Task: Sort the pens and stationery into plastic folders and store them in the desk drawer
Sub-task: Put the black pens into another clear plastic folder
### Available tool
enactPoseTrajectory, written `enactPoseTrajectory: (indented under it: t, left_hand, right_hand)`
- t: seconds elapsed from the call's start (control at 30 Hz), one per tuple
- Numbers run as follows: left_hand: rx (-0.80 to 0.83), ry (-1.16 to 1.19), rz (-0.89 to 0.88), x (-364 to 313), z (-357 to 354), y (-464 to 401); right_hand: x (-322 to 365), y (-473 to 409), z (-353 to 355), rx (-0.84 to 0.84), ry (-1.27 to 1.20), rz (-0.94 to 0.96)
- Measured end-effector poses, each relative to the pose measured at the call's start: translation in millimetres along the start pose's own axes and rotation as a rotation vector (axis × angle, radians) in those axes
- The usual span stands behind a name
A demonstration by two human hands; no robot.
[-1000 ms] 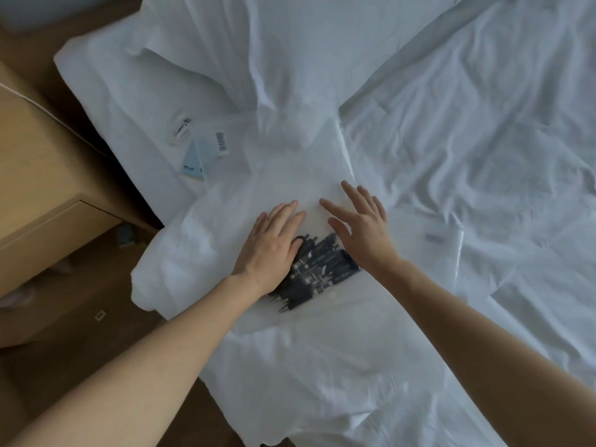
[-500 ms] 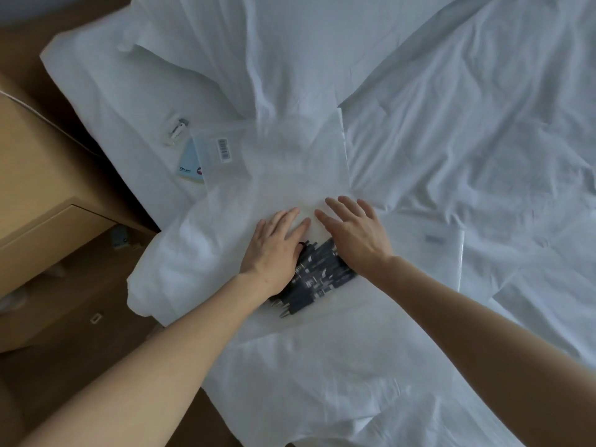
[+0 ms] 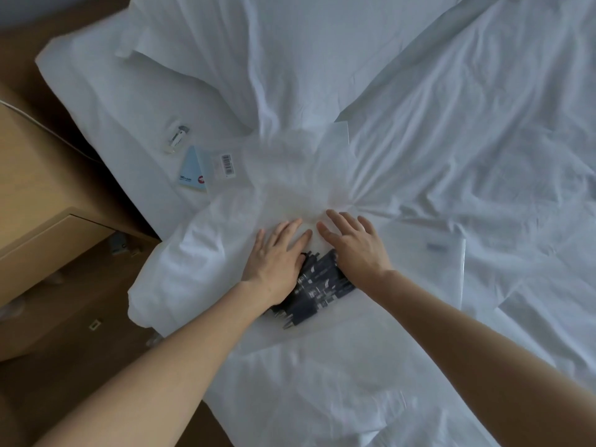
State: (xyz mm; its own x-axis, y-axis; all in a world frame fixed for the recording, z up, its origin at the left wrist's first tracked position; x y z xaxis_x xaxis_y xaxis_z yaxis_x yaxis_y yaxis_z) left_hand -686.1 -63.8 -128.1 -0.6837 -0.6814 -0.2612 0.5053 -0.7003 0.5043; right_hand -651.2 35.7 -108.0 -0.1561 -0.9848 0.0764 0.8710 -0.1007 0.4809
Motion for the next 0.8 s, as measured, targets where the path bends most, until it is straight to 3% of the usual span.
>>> enactPoseTrajectory:
  t: [0.13, 0.27, 0.53, 0.67, 0.8]
  left_hand:
    - [-0.146, -0.012, -0.097, -3, 25, 9]
    - [-0.331, 0.129, -0.138, 18, 57, 21]
    - [-0.505, 0.302, 0.156, 105, 67, 67]
    - [-0.433, 0.716, 0.338, 131, 40, 82]
    - [-0.343, 0.89, 0.36, 123, 20, 79]
  right_hand:
    - [-16, 16, 7, -0.189, -0.382, -0.068]
    - [-46, 43, 9, -0.423, -0.821, -0.362]
    - [-73, 38, 2, -0.286, -1.11, -0.545]
    - [-77, 38, -6, -0.249, -1.204, -0.558]
    - [-70, 41, -3, -0.251, -1.369, -0.511]
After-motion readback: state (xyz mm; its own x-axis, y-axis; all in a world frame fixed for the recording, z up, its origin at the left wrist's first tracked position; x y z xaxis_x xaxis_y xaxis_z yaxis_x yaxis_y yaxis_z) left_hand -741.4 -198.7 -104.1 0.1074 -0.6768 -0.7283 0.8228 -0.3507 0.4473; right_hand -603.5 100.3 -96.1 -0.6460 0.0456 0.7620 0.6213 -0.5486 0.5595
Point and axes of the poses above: each hand's wrist, its own y-axis away from the middle knuckle, its own z-axis out of the back of the hand, x = y × z, the point moved 9 cm from there along -y, towards the middle knuckle, and after that the axes turned 4 degrees about x, right-handed, at the moved point
